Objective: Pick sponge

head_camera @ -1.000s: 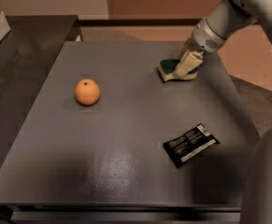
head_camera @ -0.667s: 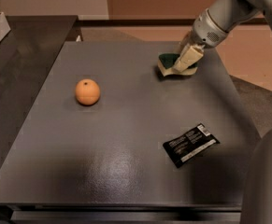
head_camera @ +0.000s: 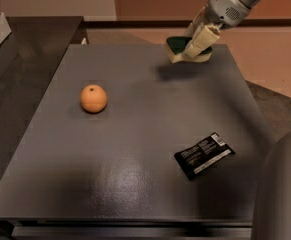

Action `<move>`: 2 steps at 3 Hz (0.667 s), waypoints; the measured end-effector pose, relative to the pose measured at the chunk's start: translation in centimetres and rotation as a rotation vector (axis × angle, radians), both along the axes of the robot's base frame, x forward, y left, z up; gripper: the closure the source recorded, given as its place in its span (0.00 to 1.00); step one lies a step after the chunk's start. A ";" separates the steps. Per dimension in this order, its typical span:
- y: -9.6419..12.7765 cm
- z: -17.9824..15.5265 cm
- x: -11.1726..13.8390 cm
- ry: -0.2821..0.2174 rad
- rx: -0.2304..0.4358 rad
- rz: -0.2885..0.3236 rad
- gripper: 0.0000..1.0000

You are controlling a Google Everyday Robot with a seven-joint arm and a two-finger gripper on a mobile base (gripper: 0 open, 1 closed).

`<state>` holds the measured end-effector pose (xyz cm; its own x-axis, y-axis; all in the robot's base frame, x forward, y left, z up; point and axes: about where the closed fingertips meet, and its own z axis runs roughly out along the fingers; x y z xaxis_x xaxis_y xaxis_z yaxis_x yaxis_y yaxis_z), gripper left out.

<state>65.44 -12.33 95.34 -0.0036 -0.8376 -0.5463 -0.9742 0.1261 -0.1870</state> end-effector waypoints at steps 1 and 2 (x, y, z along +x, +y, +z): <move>0.4 3.1 -0.5 -0.048 0.012 0.016 1.00; 0.7 5.7 -1.2 -0.094 0.025 0.032 1.00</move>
Offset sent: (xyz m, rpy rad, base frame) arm -0.0302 0.0020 0.0917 0.0225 -0.1249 0.0609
